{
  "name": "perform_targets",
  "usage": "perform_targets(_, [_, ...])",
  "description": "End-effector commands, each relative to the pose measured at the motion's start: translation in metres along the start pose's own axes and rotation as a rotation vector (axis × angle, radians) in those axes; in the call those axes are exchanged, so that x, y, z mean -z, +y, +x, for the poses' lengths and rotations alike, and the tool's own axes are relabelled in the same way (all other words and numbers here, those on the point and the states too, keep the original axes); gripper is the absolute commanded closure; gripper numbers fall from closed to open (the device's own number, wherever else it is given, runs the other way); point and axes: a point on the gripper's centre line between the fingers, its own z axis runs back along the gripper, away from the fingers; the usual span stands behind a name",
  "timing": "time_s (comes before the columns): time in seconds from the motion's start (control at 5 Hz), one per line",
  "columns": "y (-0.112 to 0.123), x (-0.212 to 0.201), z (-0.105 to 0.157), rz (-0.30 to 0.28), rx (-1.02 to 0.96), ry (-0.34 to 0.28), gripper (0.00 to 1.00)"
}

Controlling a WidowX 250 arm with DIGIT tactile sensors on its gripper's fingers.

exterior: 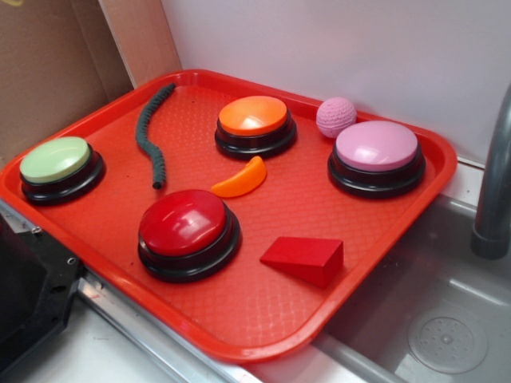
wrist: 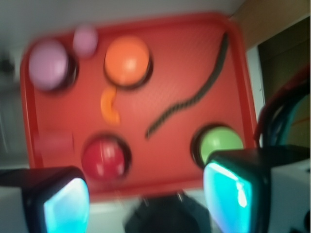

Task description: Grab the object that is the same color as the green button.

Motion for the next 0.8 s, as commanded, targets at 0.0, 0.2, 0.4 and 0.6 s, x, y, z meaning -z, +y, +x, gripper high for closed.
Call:
perform_targets(0.0, [0.031,0.001,0.106,0.119,-0.144,-0.046,0.0])
perform_targets(0.2, [0.061,0.032,0.13,0.153,-0.244,0.011,0.0])
perform_targets(0.4, [0.083,0.053,0.109,0.157,-0.267,0.016,0.0])
perform_targets(0.6, [0.086,0.06,0.089,0.19,-0.241,-0.006,0.0])
